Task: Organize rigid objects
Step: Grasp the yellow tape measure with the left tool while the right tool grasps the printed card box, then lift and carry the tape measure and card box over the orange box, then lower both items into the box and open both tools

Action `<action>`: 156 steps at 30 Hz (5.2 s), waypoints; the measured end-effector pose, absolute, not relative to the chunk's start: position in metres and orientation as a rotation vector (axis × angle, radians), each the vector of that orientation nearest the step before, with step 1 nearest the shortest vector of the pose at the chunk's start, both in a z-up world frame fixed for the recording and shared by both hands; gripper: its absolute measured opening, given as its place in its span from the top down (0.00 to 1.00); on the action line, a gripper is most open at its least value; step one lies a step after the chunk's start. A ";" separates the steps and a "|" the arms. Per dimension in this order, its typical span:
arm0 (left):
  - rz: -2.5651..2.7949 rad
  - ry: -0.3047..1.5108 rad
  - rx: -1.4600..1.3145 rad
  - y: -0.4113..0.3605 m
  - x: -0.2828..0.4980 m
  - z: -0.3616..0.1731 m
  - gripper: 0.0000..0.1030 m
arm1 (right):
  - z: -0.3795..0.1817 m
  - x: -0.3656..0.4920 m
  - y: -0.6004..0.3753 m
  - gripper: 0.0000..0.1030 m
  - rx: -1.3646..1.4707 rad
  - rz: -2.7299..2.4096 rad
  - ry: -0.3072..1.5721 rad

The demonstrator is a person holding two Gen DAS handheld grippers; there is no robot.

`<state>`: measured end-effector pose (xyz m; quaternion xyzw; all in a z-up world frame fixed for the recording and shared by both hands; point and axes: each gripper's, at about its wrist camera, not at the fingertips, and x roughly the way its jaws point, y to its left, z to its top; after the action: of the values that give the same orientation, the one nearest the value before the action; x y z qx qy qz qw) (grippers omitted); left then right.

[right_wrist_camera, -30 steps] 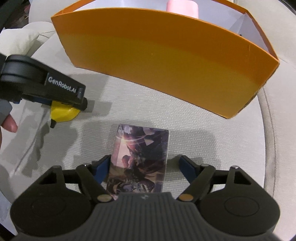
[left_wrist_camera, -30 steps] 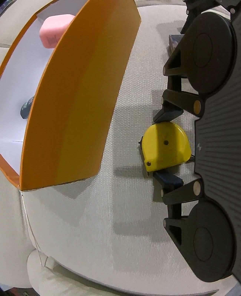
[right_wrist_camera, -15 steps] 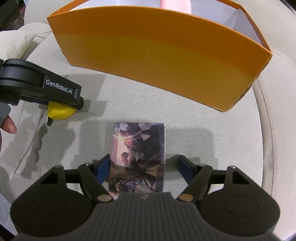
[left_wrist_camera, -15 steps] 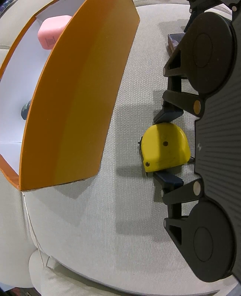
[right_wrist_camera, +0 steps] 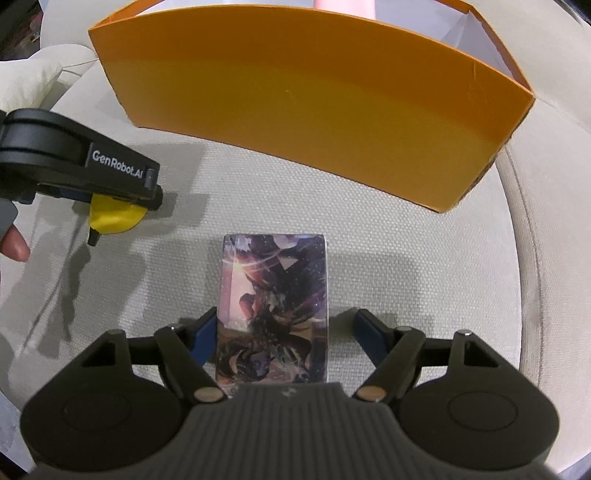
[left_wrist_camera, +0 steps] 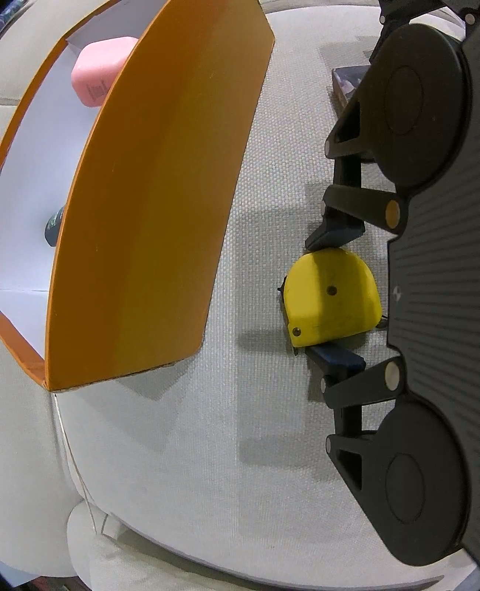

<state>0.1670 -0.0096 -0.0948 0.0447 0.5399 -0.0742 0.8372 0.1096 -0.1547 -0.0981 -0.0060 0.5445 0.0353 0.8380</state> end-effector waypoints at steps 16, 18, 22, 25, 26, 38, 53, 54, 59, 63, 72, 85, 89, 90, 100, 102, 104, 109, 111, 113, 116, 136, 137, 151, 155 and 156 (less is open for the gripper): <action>-0.159 1.130 0.114 -0.012 0.159 -0.092 0.40 | -0.099 0.108 -0.152 0.42 0.010 0.106 1.138; -0.159 1.128 0.120 -0.014 0.159 -0.091 0.40 | -0.099 0.109 -0.153 0.42 0.014 0.110 1.137; -0.157 1.130 0.119 -0.014 0.159 -0.090 0.40 | -0.099 0.110 -0.163 0.42 0.037 0.121 1.136; -0.159 1.131 0.121 -0.013 0.159 -0.089 0.40 | -0.099 0.108 -0.170 0.42 0.063 0.121 1.134; -0.159 1.131 0.122 -0.013 0.159 -0.088 0.40 | -0.099 0.108 -0.172 0.42 0.074 0.121 1.134; -0.163 1.121 0.114 -0.011 0.155 -0.083 0.40 | -0.094 0.105 -0.193 0.42 0.122 0.114 1.128; -0.168 1.105 0.113 -0.014 0.147 -0.078 0.40 | -0.085 0.103 -0.198 0.42 0.154 0.092 1.108; -0.168 1.104 0.111 -0.014 0.146 -0.077 0.40 | -0.084 0.103 -0.197 0.42 0.153 0.091 1.106; -0.179 1.087 0.102 -0.014 0.139 -0.066 0.40 | -0.077 0.100 -0.197 0.42 0.154 0.091 1.090; -0.211 1.029 0.119 -0.014 0.127 -0.049 0.40 | -0.065 0.091 -0.202 0.42 0.189 0.113 1.054; -0.300 0.896 0.057 -0.009 0.111 0.006 0.40 | -0.015 0.079 -0.227 0.42 0.296 0.154 0.905; -0.303 0.799 0.007 -0.027 0.195 0.058 0.40 | 0.079 0.161 -0.260 0.42 0.271 0.132 0.766; -0.277 0.825 0.005 -0.038 0.233 0.045 0.40 | 0.073 0.206 -0.268 0.42 0.267 0.108 0.789; -0.272 0.839 0.006 -0.040 0.243 0.039 0.40 | 0.070 0.215 -0.269 0.42 0.265 0.100 0.799; -0.252 0.924 0.023 -0.043 0.277 -0.013 0.40 | 0.017 0.293 -0.261 0.42 0.247 0.055 0.919; -0.260 0.928 0.049 -0.045 0.278 -0.019 0.40 | 0.009 0.301 -0.261 0.42 0.246 0.048 0.930; -0.264 0.934 0.068 -0.046 0.278 -0.025 0.40 | 0.000 0.311 -0.257 0.42 0.230 0.040 0.951; -0.273 0.919 0.128 -0.053 0.277 -0.026 0.40 | -0.018 0.325 -0.254 0.42 0.200 0.020 0.987; -0.274 0.916 0.148 -0.055 0.276 -0.027 0.40 | -0.023 0.330 -0.252 0.42 0.193 0.011 0.998; -0.273 0.912 0.162 -0.056 0.276 -0.028 0.40 | -0.027 0.336 -0.248 0.42 0.186 0.003 1.005; -0.270 0.910 0.177 -0.058 0.277 -0.030 0.40 | -0.032 0.342 -0.242 0.42 0.170 -0.005 1.016; -0.252 0.909 0.238 -0.074 0.272 -0.046 0.40 | -0.051 0.352 -0.233 0.42 0.087 -0.043 1.070; -0.256 0.924 0.228 -0.074 0.272 -0.047 0.40 | -0.051 0.352 -0.233 0.42 0.084 -0.044 1.070; -0.240 0.910 0.257 -0.078 0.270 -0.051 0.37 | -0.050 0.349 -0.231 0.42 0.066 -0.055 1.079; -0.235 0.914 0.243 -0.076 0.270 -0.049 0.32 | -0.051 0.346 -0.231 0.42 0.071 -0.055 1.084; -0.233 0.917 0.239 -0.076 0.271 -0.049 0.31 | -0.052 0.346 -0.231 0.42 0.070 -0.055 1.086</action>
<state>0.2710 -0.0756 -0.0485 0.1147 0.4404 -0.1120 0.8834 0.3455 -0.2313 -0.0518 0.0335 0.5166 -0.0262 0.8552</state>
